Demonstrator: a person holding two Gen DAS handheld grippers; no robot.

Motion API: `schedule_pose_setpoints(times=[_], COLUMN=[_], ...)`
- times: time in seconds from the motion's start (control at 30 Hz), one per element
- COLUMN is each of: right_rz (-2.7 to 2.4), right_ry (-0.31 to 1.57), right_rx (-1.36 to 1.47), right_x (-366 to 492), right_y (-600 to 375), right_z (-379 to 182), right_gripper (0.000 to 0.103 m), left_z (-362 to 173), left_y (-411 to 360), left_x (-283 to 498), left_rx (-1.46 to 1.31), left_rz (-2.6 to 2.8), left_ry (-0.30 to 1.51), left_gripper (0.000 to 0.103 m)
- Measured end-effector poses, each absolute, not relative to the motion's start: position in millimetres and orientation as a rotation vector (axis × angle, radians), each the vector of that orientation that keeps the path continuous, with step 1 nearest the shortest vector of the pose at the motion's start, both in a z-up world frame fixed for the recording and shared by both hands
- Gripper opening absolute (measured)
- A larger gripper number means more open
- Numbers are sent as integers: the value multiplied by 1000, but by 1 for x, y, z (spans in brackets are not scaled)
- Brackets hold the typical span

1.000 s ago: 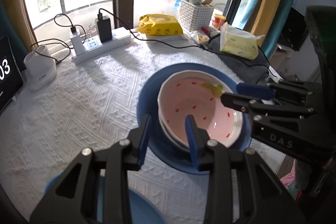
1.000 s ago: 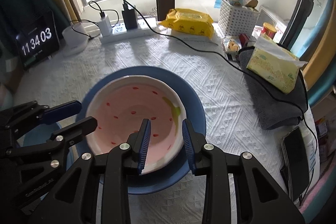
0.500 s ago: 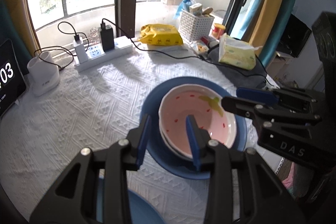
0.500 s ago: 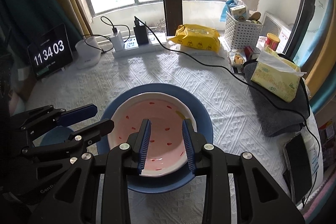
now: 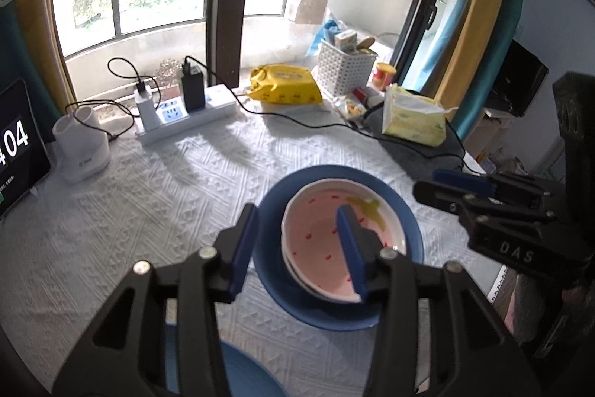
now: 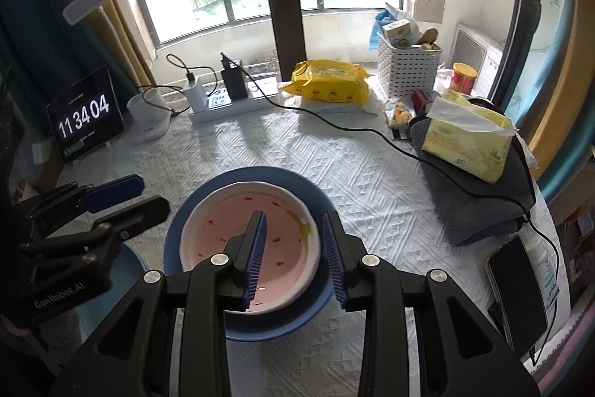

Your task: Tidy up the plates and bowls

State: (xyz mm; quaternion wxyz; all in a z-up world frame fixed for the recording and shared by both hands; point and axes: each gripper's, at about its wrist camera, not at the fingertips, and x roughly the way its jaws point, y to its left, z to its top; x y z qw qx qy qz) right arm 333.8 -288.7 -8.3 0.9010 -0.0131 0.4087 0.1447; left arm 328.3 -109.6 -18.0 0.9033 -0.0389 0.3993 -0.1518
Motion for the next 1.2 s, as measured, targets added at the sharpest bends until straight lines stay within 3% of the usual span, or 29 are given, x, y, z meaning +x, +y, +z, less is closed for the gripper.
schedule_pose_setpoints(times=[1.2], right_rz=[289], right_ry=[948], right_rx=[131], right_x=[353], right_y=[-335], right_z=[-72], right_gripper=[34], left_z=[-86], left_y=[-86], left_x=[358], left_rx=[-75], left_rz=[-233], left_ry=[997], left_gripper=[45])
